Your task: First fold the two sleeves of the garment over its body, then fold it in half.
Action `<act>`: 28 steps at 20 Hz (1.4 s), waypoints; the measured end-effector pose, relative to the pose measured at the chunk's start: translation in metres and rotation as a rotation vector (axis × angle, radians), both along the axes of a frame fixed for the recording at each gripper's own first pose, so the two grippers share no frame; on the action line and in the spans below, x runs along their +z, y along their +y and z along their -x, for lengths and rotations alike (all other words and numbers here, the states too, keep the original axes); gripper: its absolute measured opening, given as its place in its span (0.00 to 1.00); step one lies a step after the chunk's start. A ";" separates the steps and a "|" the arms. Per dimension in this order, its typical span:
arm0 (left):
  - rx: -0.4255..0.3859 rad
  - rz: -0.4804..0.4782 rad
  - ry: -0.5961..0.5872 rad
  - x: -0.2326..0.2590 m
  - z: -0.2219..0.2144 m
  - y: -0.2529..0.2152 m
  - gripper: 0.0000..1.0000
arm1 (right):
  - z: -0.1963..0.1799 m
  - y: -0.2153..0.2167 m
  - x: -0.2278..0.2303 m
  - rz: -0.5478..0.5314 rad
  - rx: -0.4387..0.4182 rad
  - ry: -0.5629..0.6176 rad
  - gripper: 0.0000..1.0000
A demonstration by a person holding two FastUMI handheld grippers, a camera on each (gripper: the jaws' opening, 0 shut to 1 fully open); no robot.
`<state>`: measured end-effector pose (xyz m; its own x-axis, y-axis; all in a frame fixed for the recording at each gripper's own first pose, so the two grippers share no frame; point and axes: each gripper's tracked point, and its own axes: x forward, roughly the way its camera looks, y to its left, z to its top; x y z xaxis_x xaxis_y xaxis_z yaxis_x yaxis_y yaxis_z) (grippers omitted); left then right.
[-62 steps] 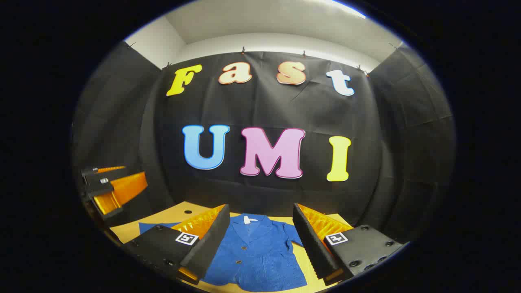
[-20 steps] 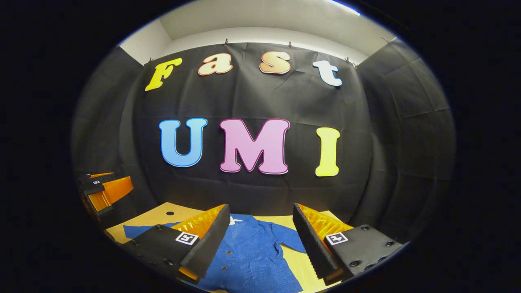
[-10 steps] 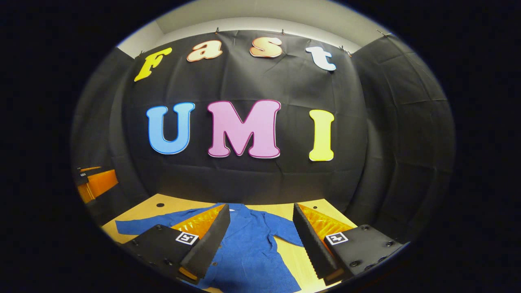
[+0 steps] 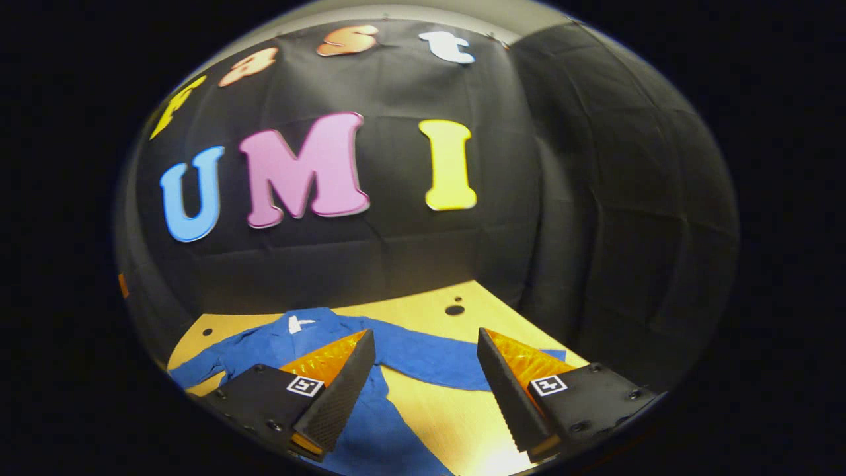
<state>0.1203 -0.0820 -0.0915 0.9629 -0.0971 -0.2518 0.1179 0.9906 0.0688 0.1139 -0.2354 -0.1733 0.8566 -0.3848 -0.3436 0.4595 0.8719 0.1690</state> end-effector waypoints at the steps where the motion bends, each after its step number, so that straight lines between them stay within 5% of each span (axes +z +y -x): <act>1: -0.021 -0.006 -0.002 0.001 -0.004 -0.014 0.81 | -0.001 -0.018 -0.013 -0.020 -0.032 0.022 0.98; 12: -0.257 0.028 0.020 0.004 -0.039 -0.171 0.81 | 0.001 -0.147 -0.169 -0.173 -0.256 0.299 0.95; 21: -0.331 0.029 0.095 -0.018 -0.048 -0.209 0.81 | -0.002 -0.150 -0.248 -0.374 -0.338 0.479 0.92; 25: -0.341 0.020 0.097 -0.019 -0.053 -0.212 0.80 | -0.003 -0.153 -0.247 -0.317 -0.332 0.483 0.96; 27: -0.348 0.017 0.085 -0.017 -0.053 -0.215 0.81 | 0.010 -0.166 -0.250 -0.280 -0.380 0.528 0.89; 28: -0.350 0.015 0.079 -0.015 -0.052 -0.215 0.81 | 0.016 -0.175 -0.251 -0.275 -0.400 0.534 0.68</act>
